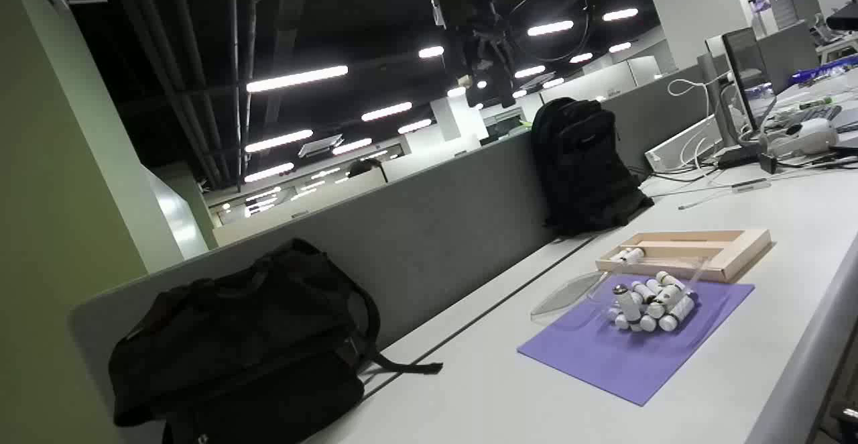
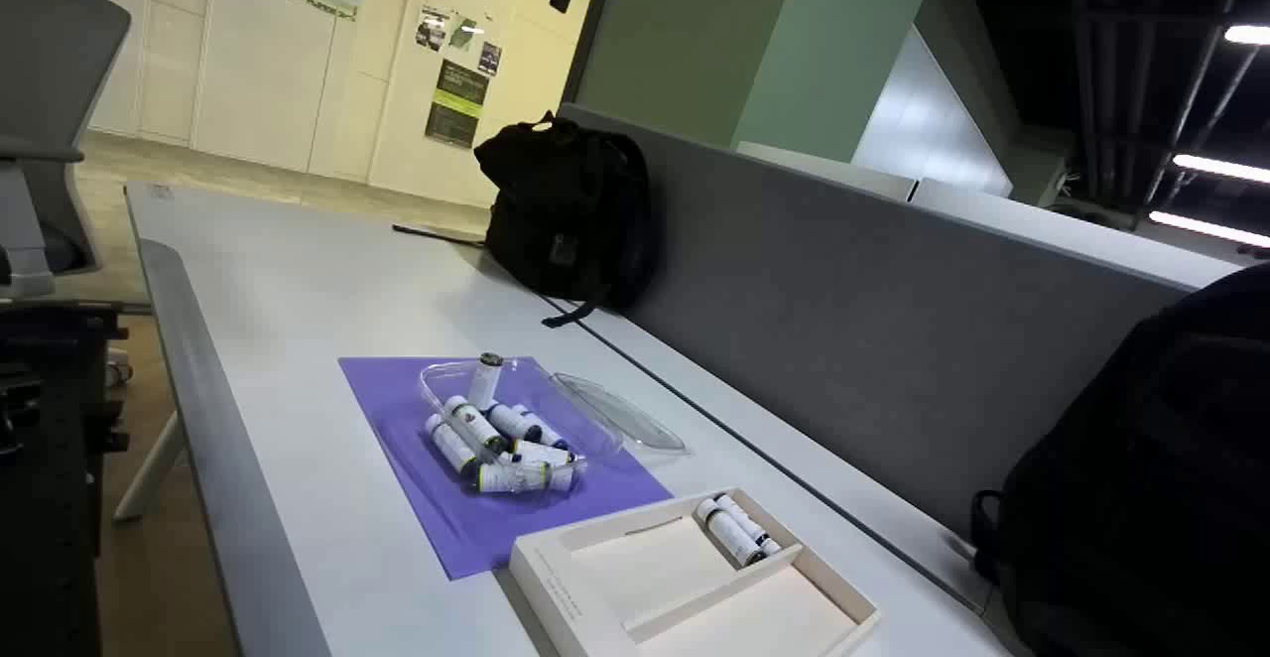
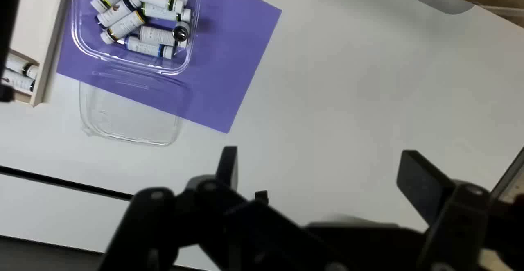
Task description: Take a bottle out of the box and put it on the counter
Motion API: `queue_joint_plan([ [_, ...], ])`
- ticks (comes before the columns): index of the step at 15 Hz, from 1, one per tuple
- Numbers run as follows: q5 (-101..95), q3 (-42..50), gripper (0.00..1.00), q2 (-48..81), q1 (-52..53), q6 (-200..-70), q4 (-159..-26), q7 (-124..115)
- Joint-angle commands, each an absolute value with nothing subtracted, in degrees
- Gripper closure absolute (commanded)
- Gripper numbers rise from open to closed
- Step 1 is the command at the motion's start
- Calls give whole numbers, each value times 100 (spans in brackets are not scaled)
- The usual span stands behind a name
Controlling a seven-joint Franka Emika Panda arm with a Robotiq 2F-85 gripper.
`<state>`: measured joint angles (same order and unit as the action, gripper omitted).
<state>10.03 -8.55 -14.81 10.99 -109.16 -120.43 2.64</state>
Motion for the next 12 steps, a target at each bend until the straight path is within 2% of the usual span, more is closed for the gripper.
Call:
queue_joint_plan([
  [1, 1007, -878, 0, -1474, 1074, -10920, -12032, 270],
  [12, 873, -826, 0, -1190, 1028, -11288, -12203, 636],
])
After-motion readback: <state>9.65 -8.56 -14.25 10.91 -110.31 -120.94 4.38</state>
